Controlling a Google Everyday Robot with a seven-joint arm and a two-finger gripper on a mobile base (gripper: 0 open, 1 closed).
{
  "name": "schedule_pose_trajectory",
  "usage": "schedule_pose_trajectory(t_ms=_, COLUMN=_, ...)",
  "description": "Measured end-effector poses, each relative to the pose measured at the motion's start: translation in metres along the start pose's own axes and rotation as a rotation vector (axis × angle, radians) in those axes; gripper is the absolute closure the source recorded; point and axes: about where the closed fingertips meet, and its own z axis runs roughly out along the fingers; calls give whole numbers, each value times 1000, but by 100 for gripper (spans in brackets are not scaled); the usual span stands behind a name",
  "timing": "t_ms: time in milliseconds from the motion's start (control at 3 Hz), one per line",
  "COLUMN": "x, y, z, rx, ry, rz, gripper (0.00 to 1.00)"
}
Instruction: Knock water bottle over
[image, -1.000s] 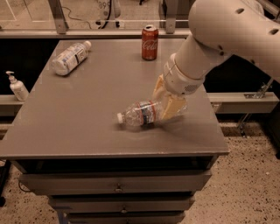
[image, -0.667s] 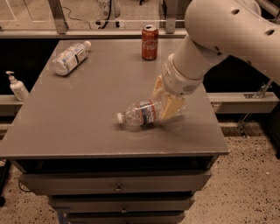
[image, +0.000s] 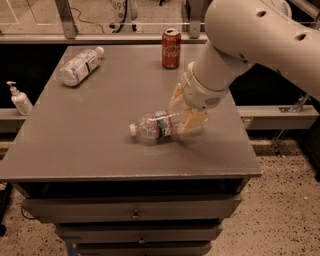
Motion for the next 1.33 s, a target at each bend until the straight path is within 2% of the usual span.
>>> schedule_pose_trajectory(t_ms=333, x=-4, y=2, z=-3, rx=1, ry=-17, rz=3, gripper=0)
schedule_pose_trajectory(t_ms=667, x=-9, y=8, z=-4, rx=-3, ry=-36, rz=7, gripper=0)
schedule_pose_trajectory(t_ms=1333, x=2, y=24, z=-9, rx=-27, ry=-117, rz=91, gripper=0)
